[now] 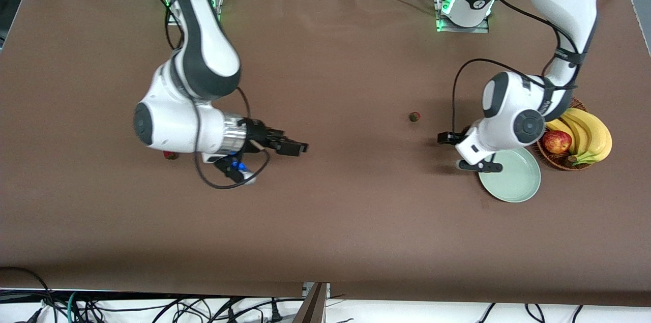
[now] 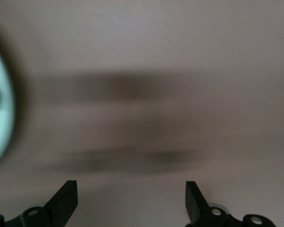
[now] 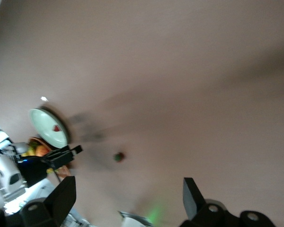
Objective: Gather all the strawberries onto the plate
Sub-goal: 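Reach the second strawberry with the left gripper while the right gripper withdraws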
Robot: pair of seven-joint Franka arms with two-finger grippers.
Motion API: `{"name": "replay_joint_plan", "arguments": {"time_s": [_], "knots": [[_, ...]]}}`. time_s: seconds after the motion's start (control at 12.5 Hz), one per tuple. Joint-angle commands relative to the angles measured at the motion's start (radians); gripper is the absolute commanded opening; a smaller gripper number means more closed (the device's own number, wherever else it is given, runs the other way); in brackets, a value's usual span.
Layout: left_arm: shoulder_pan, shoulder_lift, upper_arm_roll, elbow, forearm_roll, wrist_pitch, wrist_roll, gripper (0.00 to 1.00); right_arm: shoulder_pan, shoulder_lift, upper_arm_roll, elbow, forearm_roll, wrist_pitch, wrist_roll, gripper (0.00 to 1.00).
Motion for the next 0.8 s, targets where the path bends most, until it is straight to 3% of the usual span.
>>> {"name": "replay_joint_plan", "arguments": {"time_s": [0.0,0.24,0.56,0.72], "knots": [[-0.003,-0.056,-0.061,-0.071,0.015,0.003,-0.071,1.00,0.014,-0.022,-0.096,-0.085,-0.130,-0.083,-0.230,0.99],[-0.005,-0.059,-0.096,-0.125,0.015,0.032,-0.073,1.00,0.014,-0.030,-0.117,-0.129,-0.403,-0.081,-0.404,0.99],[-0.005,-0.054,-0.125,-0.206,0.015,0.110,-0.077,1.00,0.027,-0.067,-0.202,-0.353,-0.557,0.122,-0.705,0.99],[-0.014,-0.050,-0.127,-0.252,0.015,0.175,-0.079,1.00,0.025,-0.071,-0.214,-0.453,-0.577,0.240,-0.832,0.99]]}}
